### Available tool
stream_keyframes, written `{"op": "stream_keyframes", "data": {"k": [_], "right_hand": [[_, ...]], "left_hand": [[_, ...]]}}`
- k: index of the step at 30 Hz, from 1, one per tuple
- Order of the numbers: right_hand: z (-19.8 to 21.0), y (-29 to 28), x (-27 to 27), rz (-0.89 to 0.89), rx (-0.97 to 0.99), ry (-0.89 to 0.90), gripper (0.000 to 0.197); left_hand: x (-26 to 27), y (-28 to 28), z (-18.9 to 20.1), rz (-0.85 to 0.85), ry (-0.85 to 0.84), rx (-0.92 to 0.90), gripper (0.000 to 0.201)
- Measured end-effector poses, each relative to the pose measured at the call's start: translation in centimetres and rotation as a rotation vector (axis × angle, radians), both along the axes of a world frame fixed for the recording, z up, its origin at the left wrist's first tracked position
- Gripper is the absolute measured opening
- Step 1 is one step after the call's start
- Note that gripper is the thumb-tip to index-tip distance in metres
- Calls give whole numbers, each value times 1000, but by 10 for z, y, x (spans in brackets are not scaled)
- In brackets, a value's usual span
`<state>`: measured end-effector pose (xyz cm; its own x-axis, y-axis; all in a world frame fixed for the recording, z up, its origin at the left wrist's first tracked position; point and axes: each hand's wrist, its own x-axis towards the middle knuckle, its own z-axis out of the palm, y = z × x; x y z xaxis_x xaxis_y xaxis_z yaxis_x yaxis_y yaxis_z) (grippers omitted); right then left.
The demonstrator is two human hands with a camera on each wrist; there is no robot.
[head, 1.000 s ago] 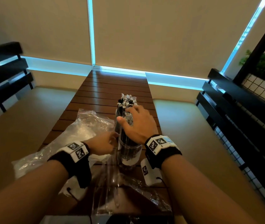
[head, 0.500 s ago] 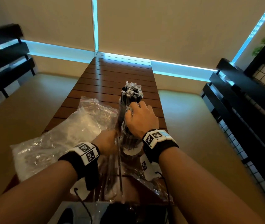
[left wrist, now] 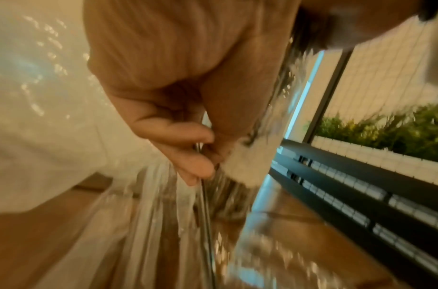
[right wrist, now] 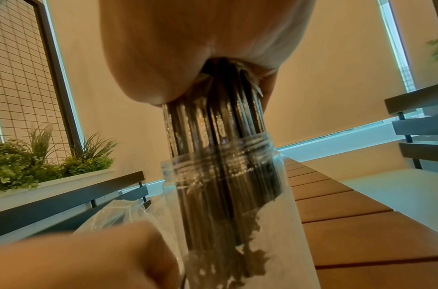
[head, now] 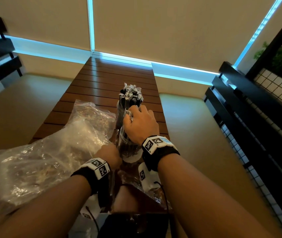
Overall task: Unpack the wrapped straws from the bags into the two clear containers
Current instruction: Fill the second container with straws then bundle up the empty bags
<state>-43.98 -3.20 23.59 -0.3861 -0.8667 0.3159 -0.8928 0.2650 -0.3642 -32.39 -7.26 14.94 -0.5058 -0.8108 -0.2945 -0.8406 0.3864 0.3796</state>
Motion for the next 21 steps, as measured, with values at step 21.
{"op": "stream_keyframes", "data": {"k": [21], "right_hand": [[8, 3, -20, 81, -161, -535, 75]], "left_hand": [[29, -7, 115, -146, 870, -249, 6]]}}
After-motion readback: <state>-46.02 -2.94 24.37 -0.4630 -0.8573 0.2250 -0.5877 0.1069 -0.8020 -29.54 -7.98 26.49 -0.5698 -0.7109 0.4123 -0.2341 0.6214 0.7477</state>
